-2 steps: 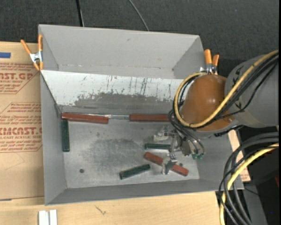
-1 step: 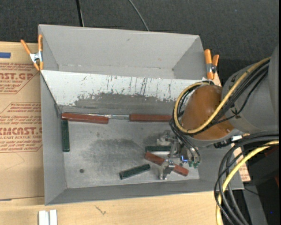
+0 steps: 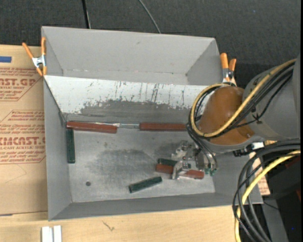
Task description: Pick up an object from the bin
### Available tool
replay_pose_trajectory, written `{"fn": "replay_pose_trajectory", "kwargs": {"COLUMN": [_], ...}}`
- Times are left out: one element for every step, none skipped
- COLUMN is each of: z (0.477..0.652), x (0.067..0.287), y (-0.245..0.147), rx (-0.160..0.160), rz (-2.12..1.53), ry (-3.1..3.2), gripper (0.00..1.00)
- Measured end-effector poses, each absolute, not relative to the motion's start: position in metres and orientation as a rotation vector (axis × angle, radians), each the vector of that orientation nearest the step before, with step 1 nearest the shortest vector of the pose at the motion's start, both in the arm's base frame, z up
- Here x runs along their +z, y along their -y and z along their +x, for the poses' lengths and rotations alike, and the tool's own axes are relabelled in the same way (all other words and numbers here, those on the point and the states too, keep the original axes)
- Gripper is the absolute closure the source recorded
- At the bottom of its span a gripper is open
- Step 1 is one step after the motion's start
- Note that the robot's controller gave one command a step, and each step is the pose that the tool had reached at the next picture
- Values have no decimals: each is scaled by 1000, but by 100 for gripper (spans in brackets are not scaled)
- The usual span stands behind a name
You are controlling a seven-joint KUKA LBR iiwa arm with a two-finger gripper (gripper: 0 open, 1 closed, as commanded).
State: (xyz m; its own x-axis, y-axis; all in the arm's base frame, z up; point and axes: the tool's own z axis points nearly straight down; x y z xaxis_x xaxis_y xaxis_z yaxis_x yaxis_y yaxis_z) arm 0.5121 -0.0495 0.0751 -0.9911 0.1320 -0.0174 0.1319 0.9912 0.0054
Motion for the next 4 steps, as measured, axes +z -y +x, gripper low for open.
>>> {"fn": "replay_pose_trajectory", "kwargs": {"z": [512,512,510,510], "x": [75,77,81,86], "y": [50,49,49,50], "rx": [7,6,4,2], "rz": [207,206,206,207], "ry": [-3117,-3120,-3130,-3134], "gripper": [100,100,100,100]}}
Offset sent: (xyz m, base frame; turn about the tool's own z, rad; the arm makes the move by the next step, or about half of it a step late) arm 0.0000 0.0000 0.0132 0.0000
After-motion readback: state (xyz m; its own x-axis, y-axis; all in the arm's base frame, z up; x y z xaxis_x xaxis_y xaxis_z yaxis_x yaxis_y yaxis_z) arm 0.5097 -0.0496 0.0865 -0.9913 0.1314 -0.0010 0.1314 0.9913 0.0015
